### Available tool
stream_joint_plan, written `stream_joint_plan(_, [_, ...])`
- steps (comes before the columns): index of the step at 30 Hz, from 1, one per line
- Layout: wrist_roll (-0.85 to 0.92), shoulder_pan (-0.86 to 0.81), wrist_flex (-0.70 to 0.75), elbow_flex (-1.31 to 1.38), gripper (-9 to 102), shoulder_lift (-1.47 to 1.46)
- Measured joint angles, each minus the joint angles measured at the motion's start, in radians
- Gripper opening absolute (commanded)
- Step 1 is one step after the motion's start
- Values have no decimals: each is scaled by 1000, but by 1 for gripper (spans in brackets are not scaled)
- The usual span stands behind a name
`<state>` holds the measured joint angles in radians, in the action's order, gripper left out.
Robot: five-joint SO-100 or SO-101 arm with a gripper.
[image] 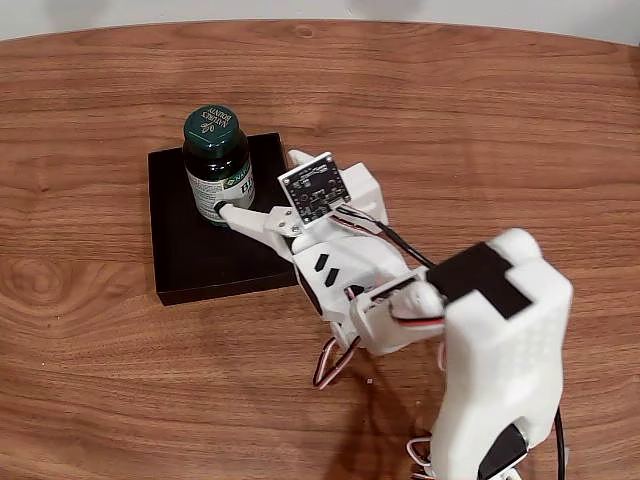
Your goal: Pick up the pill bottle and place it in the black box.
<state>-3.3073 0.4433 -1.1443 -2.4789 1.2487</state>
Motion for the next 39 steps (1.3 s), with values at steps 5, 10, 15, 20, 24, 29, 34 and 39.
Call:
stream_joint_plan(5, [0,-5,0,-23,37,61])
stream_joint_plan(10, [0,-5,26,-81,37,149])
stream_joint_plan(15, [0,-6,129,-173,35,302])
stream_joint_plan(20, [40,-35,310,-282,31,512])
stream_joint_plan(24, [98,-77,565,-330,30,735])
stream_joint_plan(29, [137,-138,850,-356,30,951])
stream_joint_plan(34, [137,-179,974,-428,30,1089])
stream_joint_plan(39, [137,-201,1071,-463,30,1193])
